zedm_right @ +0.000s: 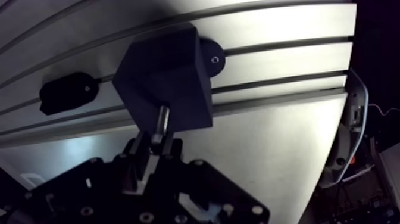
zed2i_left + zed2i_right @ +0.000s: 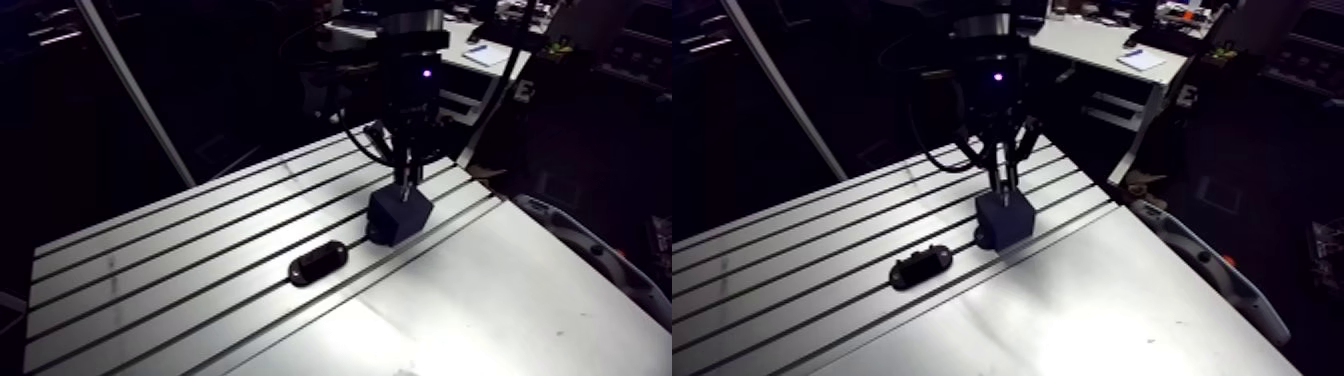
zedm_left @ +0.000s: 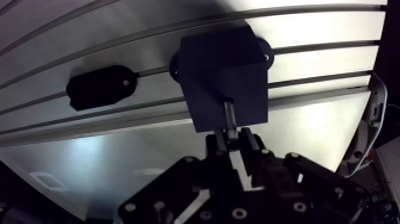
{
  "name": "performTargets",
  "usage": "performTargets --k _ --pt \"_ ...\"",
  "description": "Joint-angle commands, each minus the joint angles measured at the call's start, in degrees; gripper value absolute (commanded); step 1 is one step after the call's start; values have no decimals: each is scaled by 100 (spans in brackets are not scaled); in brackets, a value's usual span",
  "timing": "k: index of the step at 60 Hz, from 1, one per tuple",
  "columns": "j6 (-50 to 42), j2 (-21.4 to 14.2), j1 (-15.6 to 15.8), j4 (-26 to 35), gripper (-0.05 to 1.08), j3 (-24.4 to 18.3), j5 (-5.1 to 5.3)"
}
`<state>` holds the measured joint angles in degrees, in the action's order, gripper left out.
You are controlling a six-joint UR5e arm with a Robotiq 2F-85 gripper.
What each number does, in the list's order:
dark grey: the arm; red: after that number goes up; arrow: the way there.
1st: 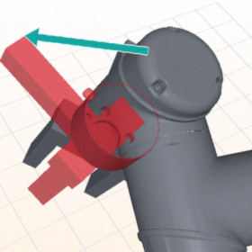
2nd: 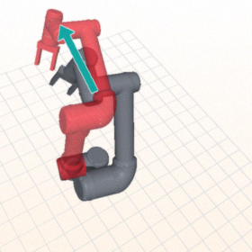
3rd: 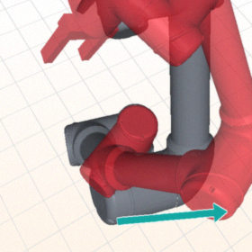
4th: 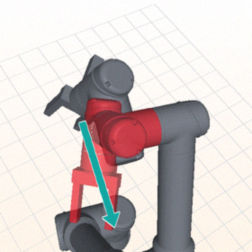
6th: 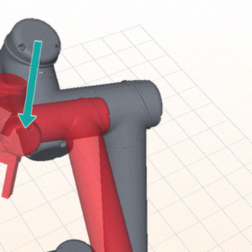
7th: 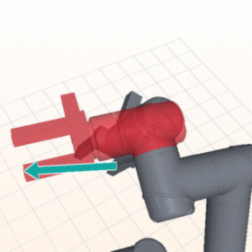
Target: Pick up the M10 bolt and insert it into the hole until fully seated.
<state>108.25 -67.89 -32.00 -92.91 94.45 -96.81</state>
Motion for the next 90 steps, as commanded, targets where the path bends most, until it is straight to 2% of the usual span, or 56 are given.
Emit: performTargets --k 1,46,72,90 --pt "-1 17 0 -3 108 -1 0" --pt "8 0 0 13 108 -10 -9" --pt "25 -44 -9 68 108 -54 27" --pt "25 -45 -9 49 108 -36 0"
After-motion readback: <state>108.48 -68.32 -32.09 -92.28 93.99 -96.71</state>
